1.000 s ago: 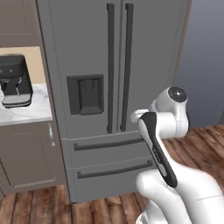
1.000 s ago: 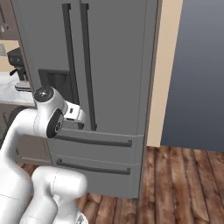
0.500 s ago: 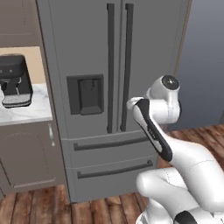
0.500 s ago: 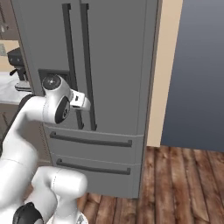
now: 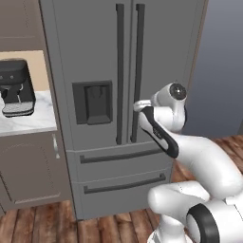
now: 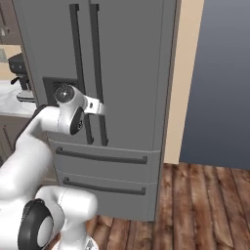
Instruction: Gather the carrot and cucumber from the fridge and place them on a tray on the dining counter. Then gather the chicken drumsticks from the fridge and place them on the other tray.
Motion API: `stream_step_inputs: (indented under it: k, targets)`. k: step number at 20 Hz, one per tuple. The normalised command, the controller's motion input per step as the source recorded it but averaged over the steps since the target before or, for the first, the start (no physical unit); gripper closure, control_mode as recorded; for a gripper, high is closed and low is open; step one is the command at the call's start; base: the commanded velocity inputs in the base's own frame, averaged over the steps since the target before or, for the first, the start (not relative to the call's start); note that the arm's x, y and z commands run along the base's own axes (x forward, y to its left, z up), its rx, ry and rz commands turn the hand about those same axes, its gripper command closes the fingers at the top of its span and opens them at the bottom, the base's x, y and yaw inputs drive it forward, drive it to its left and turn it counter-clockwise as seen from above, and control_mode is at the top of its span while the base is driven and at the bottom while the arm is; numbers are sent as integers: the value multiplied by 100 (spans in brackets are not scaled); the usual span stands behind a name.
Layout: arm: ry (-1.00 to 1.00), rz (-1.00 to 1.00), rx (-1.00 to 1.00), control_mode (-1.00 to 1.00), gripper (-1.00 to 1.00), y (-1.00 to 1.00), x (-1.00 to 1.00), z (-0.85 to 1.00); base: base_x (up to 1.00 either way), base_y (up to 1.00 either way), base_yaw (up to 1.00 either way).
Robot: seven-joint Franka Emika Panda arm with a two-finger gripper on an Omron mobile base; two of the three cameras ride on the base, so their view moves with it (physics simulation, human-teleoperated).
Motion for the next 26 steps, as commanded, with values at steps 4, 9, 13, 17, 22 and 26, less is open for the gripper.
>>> stream_step_inputs:
  k: [4,9,13,17,22,26]
  targets:
    - [-4,0,0,-100,-100,0,56,0,0,0,0]
    - [0,0,0,-100,-100,0,55,0,0,0,0]
    - [-2,0,0,-100,-100,0,53,-7,0,0,0]
    - [-3,0,0,-100,-100,0,58,-18,0,0,0]
    - [-3,0,0,-100,-100,0,60,-22,0,0,0]
    - [-3,0,0,-100,-100,0,66,-20,0,0,0]
